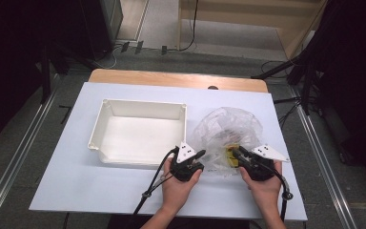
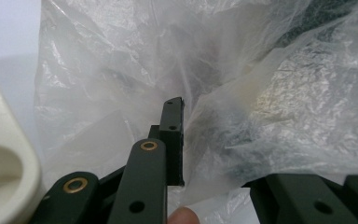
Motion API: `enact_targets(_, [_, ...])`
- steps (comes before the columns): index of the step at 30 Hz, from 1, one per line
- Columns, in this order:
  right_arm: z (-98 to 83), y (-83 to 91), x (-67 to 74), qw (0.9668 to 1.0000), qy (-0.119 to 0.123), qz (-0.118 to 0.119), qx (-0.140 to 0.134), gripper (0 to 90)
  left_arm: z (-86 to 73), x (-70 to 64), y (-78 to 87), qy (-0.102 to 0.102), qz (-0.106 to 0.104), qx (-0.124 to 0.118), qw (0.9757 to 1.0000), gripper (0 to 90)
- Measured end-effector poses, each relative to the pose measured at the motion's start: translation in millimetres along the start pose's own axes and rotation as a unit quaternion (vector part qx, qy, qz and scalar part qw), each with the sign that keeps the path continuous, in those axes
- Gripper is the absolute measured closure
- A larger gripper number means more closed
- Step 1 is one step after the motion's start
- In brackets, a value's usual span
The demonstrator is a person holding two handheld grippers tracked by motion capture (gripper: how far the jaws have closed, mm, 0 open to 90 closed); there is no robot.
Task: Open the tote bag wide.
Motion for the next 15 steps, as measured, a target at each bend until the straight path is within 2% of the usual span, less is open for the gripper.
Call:
enact_targets(3, [-8.1,1.7,-0.9,0.9998,0.005,0.010,0.018,88.2,-0.1,0.1,0.2,0.000,-0.001,0.000,1.0000,73.7])
enact_targets(6, [-20.8,2.6,0.7,0.9983,0.014,0.023,0.052,89.3,-0.2,0.0,0.4,0.001,-0.002,0.000,1.0000,73.8])
enact_targets(9, [-33.0,4.3,4.4,0.9946,0.032,0.036,0.092,89.2,-0.2,0.2,0.5,0.002,-0.004,-0.001,1.0000,74.0])
enact_targets(11, [-37.2,5.3,4.4,0.9928,0.036,0.039,0.107,87.3,-0.2,0.2,0.6,0.003,-0.003,-0.001,1.0000,74.0])
enact_targets(12, [-36.9,6.8,3.4,0.9932,0.030,0.041,0.105,82.7,-0.2,0.3,0.7,0.003,-0.003,-0.002,1.0000,74.1])
enact_targets(13, [-34.1,9.6,1.5,0.9950,0.025,0.038,0.089,73.1,-0.2,0.3,0.7,0.004,-0.004,-0.002,1.0000,74.1])
enact_targets(15, [-27.7,16.9,0.1,0.9970,0.016,0.041,0.063,65.9,-0.2,0.5,1.3,0.004,-0.005,-0.001,1.0000,74.1])
Point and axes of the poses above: each handheld gripper's, and its own axes: y roughly backward along the jaws, z roughly out of its top, x roughly to its left, the point moved 5 cm from there along -y, roughly forward along the jaws, and after that the axes turned 11 degrees about -z, right-handed, at the moved point
